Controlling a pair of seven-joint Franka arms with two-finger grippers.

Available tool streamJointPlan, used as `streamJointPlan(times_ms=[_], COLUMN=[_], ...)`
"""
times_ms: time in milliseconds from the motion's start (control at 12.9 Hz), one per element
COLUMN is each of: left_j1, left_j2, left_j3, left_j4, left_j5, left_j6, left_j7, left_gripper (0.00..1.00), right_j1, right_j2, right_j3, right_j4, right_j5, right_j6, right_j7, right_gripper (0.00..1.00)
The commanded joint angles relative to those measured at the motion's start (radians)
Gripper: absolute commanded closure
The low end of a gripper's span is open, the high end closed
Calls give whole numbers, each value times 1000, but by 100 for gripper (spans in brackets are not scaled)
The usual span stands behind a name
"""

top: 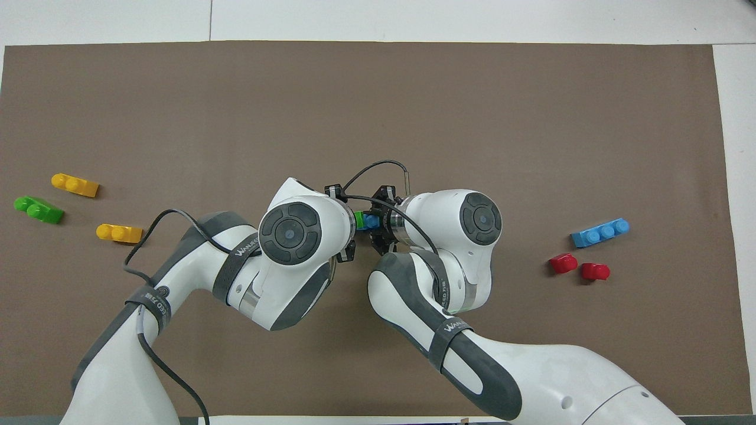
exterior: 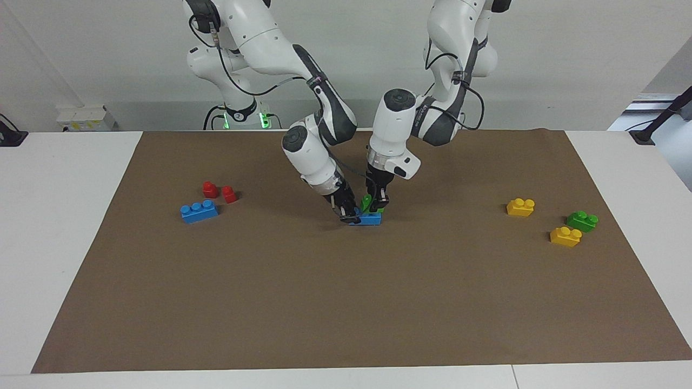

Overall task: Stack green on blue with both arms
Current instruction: 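Press the green brick onto the blue brick between both grippers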

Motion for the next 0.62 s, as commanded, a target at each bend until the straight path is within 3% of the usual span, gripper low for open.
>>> streamJointPlan(times_ms=[0,542], left_j1=[-20,-58], left_j2=[15,66], left_j3=[22,19], left_j4=[-10,13], left_j5=[18,193], left_j6=[42,39], left_j7=[-7,35], left_gripper=[100,100], right_j1=[-3,-3], right_j2=[0,0], right_j3=[4,2], right_j4=[-38,-38], right_j5=[31,36], right_j6=[30,30], right_j7=[-51,-51], right_gripper=[100,100])
